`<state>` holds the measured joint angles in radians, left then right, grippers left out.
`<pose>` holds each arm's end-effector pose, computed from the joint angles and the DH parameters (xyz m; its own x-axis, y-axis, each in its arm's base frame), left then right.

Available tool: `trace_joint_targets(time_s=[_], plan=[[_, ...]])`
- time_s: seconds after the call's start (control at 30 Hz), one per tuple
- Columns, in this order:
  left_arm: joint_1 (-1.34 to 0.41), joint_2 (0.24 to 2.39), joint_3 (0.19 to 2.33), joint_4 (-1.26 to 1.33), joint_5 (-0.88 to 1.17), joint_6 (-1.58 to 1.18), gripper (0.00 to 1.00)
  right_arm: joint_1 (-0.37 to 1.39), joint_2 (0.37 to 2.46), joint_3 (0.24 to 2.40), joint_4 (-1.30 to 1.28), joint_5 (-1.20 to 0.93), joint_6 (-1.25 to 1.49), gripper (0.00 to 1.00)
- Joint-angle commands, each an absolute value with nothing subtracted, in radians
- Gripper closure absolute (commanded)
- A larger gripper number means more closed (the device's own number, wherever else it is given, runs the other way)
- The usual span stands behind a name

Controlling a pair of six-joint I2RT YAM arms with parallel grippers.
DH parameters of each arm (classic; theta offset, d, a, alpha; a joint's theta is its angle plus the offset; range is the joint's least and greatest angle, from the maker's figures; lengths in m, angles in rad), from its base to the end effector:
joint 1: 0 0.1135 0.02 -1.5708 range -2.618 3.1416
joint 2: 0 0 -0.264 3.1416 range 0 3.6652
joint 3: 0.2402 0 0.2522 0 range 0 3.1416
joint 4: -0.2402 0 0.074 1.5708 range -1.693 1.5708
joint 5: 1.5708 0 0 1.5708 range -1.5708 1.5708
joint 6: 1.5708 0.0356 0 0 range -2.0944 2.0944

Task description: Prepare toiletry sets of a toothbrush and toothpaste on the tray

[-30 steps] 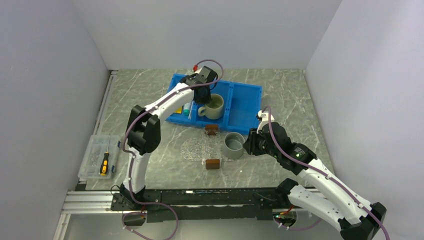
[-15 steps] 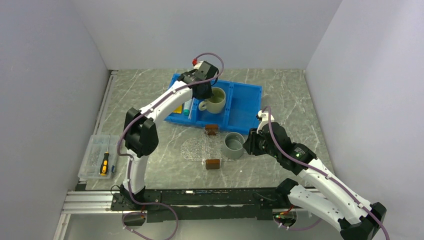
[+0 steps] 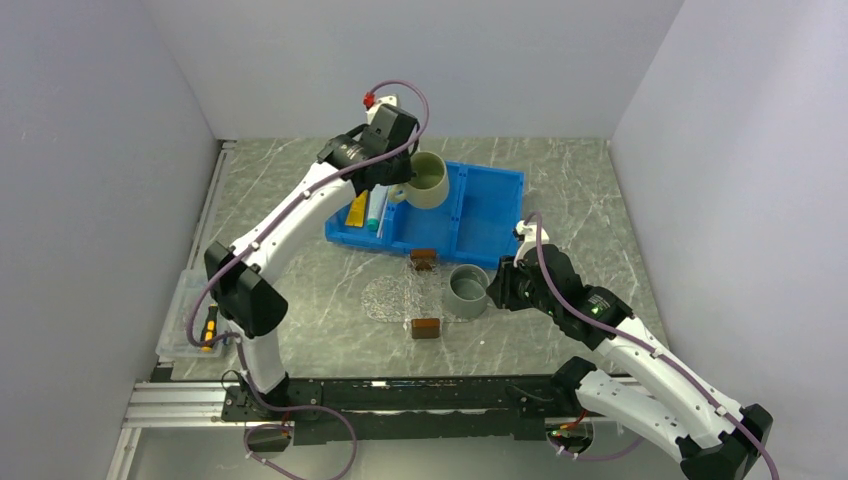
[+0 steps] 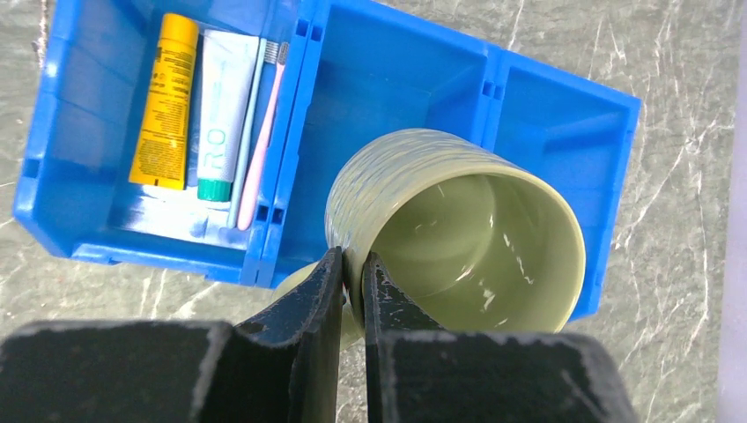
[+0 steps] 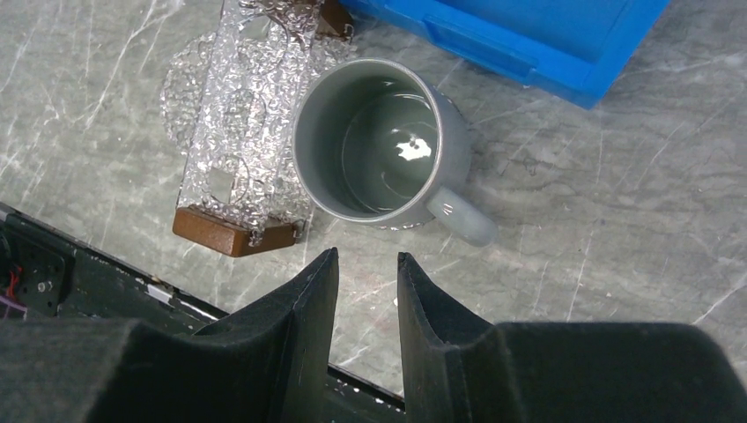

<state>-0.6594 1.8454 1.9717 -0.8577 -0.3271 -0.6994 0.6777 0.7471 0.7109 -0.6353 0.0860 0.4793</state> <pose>0.3288 -0.2404 0.3860 -0.6558 -0.2630 -0.7077 -0.0405 0.9483 -0.3149 0.1258 0.0973 0.2759 -0.6940 0.0312 -0.7193 -0.2843 0.9060 0.3136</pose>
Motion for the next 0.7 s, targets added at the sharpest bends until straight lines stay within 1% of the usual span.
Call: trace_joint_targets(time_s=[0.0, 0.33, 0.67], plan=[[-0.674, 1.708, 1.984, -0.835, -0.379, -0.682, 1.00, 0.679, 0.739, 0.737, -0.619, 0.105, 0.480, 0.67], [-0.678, 1.428, 1.714, -0.886, -0.362, -0.652, 1.00, 0.679, 0.749, 0.795, -0.645, 0.115, 0.480, 0.67], [-0.689, 1.160, 1.358, -0.867, -0.321, -0.704, 1.00, 0.679, 0.766, 0.830, -0.670, 0.152, 0.490, 0.67]])
